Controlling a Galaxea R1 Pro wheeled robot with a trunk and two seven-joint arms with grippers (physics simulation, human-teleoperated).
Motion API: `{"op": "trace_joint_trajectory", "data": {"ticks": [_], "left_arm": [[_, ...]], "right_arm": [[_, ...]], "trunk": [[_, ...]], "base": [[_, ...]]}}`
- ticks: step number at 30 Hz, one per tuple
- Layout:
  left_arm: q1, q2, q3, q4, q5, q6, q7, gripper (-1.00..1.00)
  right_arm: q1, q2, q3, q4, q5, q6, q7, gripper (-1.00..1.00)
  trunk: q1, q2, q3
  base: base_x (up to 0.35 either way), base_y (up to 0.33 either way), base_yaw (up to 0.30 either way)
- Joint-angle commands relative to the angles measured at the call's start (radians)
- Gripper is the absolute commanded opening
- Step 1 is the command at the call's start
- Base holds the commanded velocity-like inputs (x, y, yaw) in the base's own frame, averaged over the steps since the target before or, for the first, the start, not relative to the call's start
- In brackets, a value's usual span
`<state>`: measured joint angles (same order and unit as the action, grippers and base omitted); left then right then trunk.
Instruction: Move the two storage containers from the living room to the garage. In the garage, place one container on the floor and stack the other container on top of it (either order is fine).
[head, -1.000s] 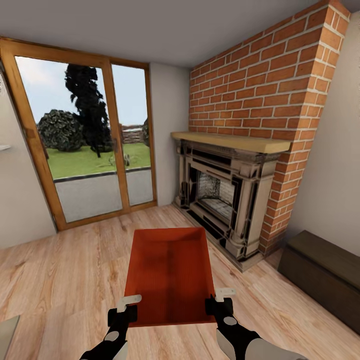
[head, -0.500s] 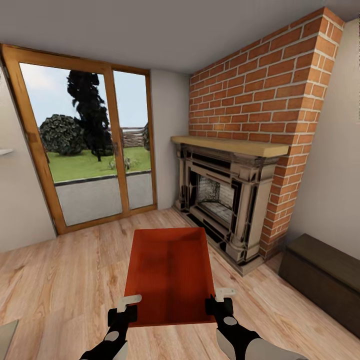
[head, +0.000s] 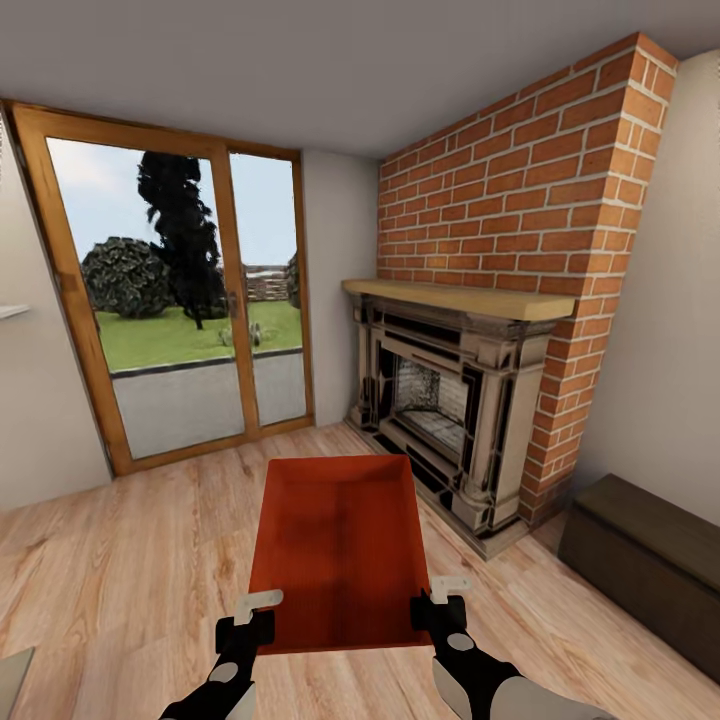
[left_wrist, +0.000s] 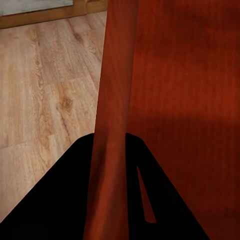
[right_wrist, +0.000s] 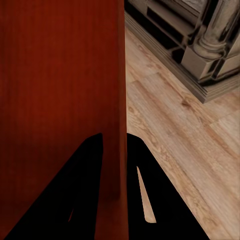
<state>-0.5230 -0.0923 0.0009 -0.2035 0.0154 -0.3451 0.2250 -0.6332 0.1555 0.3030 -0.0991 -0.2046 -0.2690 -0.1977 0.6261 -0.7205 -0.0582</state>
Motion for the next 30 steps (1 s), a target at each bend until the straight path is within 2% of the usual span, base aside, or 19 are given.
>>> {"op": "trace_joint_trajectory", "data": {"ticks": [1, 20, 30], "left_arm": [[-0.002, -0.001, 0.027, -0.007, -0.018, 0.002, 0.002, -1.0], [-0.002, -0.001, 0.027, -0.007, -0.018, 0.002, 0.002, -1.0], [-0.002, -0.001, 0.027, -0.007, -0.018, 0.002, 0.002, -1.0]], "right_arm": [[0.0, 0.0, -0.006, 0.002, -0.015, -0.002, 0.003, -1.0], [0.0, 0.001, -0.005, 0.002, -0.015, -0.001, 0.003, -1.0], [0.0, 0.0, -0.005, 0.002, -0.015, -0.001, 0.003, -1.0]], "trunk": [[0.0, -0.002, -0.002], [0.0, -0.002, -0.001], [0.0, -0.002, 0.002]], "base": [[0.0, 0.0, 0.0], [0.0, 0.0, -0.002], [0.0, 0.0, -0.186]]}}
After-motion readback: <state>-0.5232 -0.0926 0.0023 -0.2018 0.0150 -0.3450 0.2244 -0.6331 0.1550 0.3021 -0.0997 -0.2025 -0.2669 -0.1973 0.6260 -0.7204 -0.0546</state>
